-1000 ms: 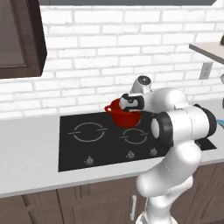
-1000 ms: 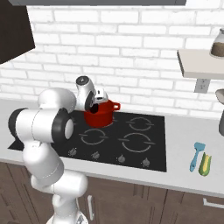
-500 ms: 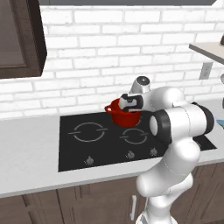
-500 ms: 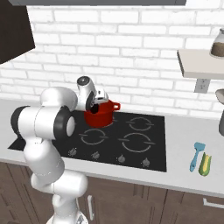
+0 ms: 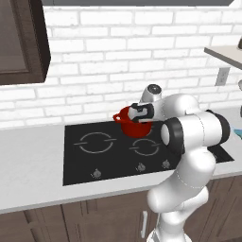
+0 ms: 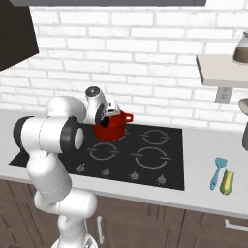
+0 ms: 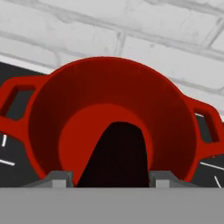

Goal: Put the corn and avocado in the pot. Retrieve the spatula and lightly stir the vegetables in the pot.

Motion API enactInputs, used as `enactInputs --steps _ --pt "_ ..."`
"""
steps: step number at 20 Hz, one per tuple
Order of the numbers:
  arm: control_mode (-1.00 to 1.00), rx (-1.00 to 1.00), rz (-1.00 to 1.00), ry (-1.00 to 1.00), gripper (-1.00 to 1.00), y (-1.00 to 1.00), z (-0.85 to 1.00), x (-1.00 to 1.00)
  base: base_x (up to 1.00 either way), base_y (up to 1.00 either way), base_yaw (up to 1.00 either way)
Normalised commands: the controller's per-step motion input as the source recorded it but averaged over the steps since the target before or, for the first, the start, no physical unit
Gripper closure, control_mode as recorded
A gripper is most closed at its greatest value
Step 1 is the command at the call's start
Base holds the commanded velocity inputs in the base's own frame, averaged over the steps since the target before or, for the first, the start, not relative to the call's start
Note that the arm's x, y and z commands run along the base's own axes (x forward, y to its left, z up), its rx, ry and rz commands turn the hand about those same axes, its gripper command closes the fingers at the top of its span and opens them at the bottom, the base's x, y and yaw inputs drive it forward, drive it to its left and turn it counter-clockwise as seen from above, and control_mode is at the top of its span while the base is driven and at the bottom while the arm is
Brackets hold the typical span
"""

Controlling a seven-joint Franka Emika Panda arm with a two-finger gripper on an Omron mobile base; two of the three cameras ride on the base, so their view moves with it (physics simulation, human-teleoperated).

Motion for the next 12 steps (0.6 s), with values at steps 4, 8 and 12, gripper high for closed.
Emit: enactInputs --steps 4,8,12 --pt "-1.00 0.00 0.00 0.00 1.00 0.00 -0.08 0.03 0.00 0.00 0.00" --pt "-1.00 0.00 0.00 0.00 1.00 0.00 -0.03 0.15 0.00 0.00 0.00" --pt "-1.00 0.00 0.00 0.00 1.00 0.00 -0.02 0.28 0.00 0.00 0.00"
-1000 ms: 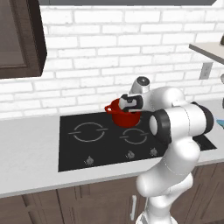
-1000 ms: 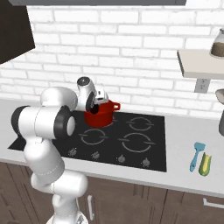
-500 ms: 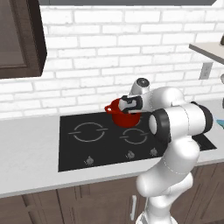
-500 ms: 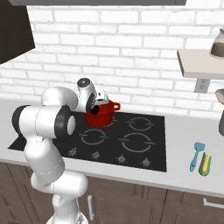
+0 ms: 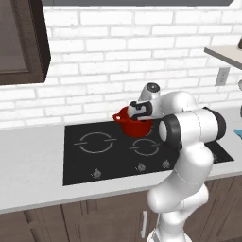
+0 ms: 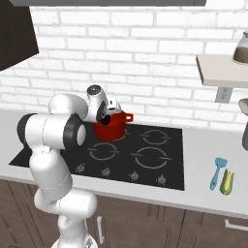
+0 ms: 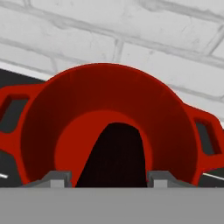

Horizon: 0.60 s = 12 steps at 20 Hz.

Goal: Put the corn and avocado in the pot. Retrieve the spatula and lightly stir the vegetables in the pot.

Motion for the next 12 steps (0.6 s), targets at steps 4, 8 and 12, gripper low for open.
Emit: enactInputs --steps 4,8,12 --pt "-1.00 0.00 0.00 0.00 1.00 0.00 0.00 0.23 0.00 0.00 0.00" --pt "-1.00 -0.01 0.00 0.00 1.00 0.01 0.00 0.09 0.00 0.00 0.00" --pt "-1.00 0.00 0.00 0.00 1.00 0.00 -0.03 0.12 0.00 0.00 0.00"
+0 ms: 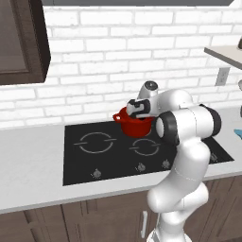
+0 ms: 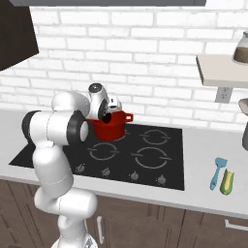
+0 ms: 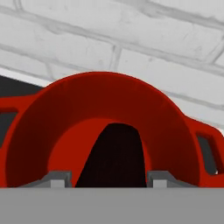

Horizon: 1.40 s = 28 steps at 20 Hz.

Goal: Put the corn and avocado in the pot. Retrieve the spatula and lightly stir the vegetables in the pot.

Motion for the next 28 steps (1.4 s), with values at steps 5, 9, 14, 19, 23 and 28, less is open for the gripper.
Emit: enactInputs --steps 5,9,14,19,23,28 --pt "-1.00 0.00 0.00 0.00 1.00 0.00 -0.14 0.16 0.00 0.00 0.00" --pt "-1.00 0.00 0.00 0.00 1.00 0.00 -0.17 0.17 0.00 0.00 0.00" --pt "-1.00 0.00 0.00 0.00 1.00 0.00 -0.11 0.15 0.00 0.00 0.00" --pt "-1.00 0.00 0.00 0.00 1.00 0.00 -0.08 0.13 0.00 0.00 0.00" --pt "-1.00 0.00 0.00 0.00 1.00 0.00 -0.08 0.14 0.00 0.00 0.00" --pt "-1.00 0.00 0.00 0.00 1.00 0.00 -0.13 0.12 0.00 0.00 0.00"
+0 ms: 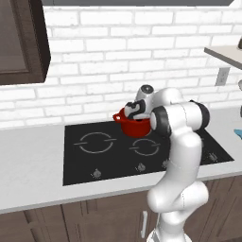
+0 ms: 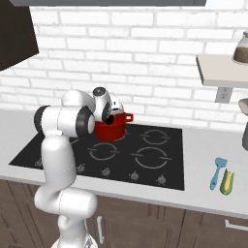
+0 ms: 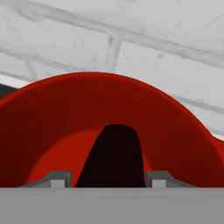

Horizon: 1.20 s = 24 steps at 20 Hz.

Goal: Put the corn and avocado in the pot. Retrieve the spatula and lightly stir the vegetables in the pot.

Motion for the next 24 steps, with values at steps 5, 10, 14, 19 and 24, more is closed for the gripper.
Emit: enactInputs --steps 5,10,14,19,24 --pt "-1.00 0.00 0.00 0.00 1.00 0.00 -0.10 0.11 0.00 0.00 0.00" --pt "-1.00 0.00 0.00 0.00 -1.00 0.00 -0.03 0.06 0.00 0.00 0.00" --pt "-1.00 0.00 0.00 0.00 -1.00 0.00 0.00 0.00 0.00 0.00 0.00" --pt "-1.00 0.00 0.00 0.00 -1.00 0.00 0.00 0.00 0.00 0.00 0.00" --pt "-1.00 0.00 0.00 0.00 -1.00 0.00 0.03 0.00 0.00 0.00 0.00"
